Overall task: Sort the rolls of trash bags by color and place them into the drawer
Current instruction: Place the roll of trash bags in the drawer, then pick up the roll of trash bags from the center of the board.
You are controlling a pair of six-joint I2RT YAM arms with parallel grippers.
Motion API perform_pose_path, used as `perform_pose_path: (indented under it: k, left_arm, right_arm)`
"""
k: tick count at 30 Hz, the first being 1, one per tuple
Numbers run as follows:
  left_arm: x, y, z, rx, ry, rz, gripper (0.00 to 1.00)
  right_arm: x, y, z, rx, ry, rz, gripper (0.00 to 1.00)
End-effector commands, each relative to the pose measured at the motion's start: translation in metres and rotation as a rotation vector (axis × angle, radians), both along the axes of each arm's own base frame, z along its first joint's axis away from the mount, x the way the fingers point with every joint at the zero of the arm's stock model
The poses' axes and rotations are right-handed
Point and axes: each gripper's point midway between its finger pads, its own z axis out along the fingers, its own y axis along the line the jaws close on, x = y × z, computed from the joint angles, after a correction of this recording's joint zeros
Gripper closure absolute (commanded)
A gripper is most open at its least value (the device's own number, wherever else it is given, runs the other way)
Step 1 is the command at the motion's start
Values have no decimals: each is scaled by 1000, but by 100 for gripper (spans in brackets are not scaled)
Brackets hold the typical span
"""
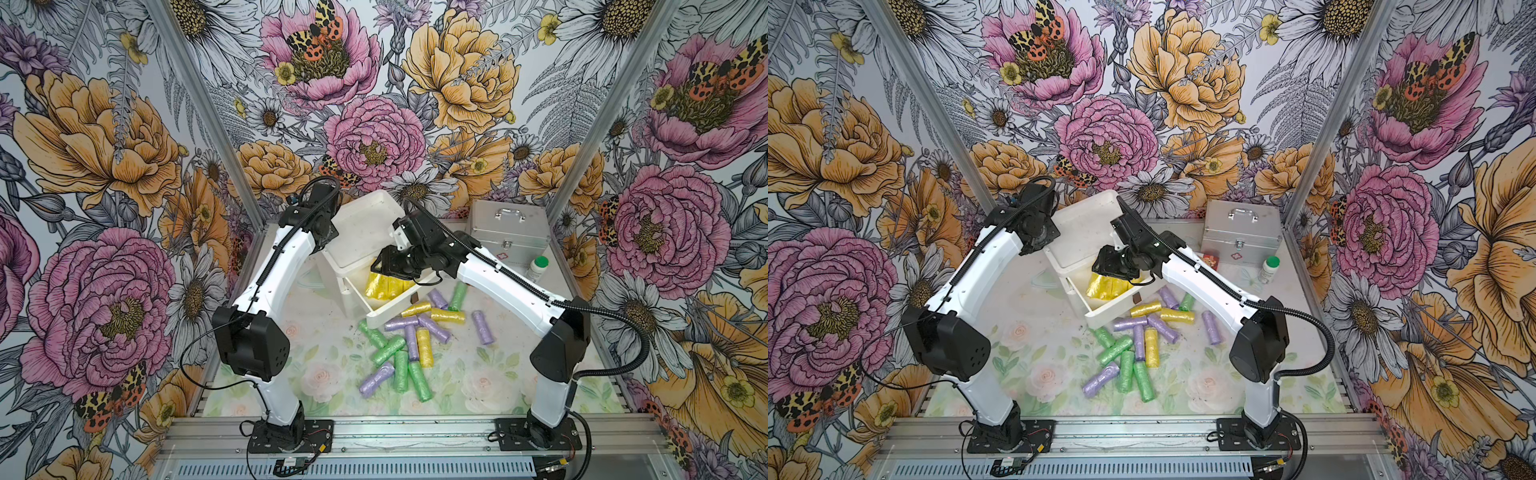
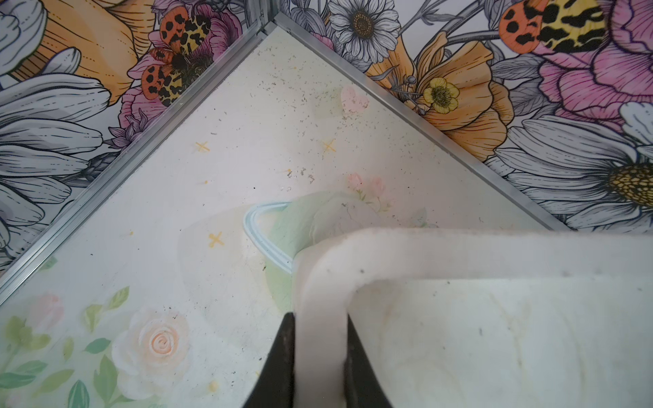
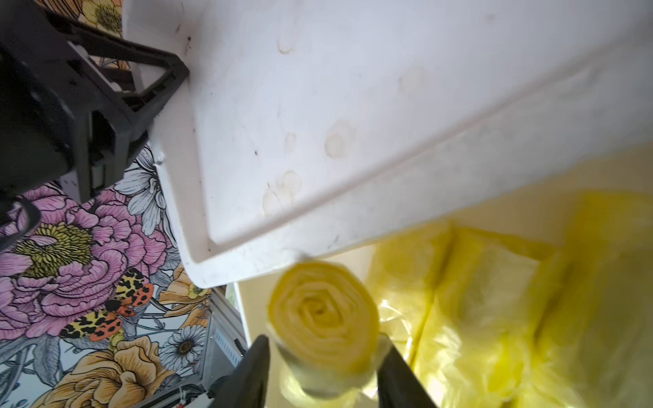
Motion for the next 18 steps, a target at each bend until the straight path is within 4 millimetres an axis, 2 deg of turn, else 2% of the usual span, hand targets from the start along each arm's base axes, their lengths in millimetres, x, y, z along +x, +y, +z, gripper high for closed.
perform_pose_path:
  k: [1,6,12,15,18]
  left_arm:
    - [-5,-40,-71,-228,181,-24,100]
    - [-5,-40,-71,-228,181,-25,100]
    - [-4,-40,-72,-229,183,-27,100]
    - [-4,-39,-72,-227,185,-27,100]
    - [-4,-39,-73,-227,186,-25,100]
  right_arm:
    - [6,1,19,27,-48,-21,42]
    - [7,-14,46,50,-103,-51,40]
    - [0,-58,80,87,-158,-120,40]
    - [-8,-94,77,78,-155,-176,40]
    - [-15,-141,51,32,-113,-300,36]
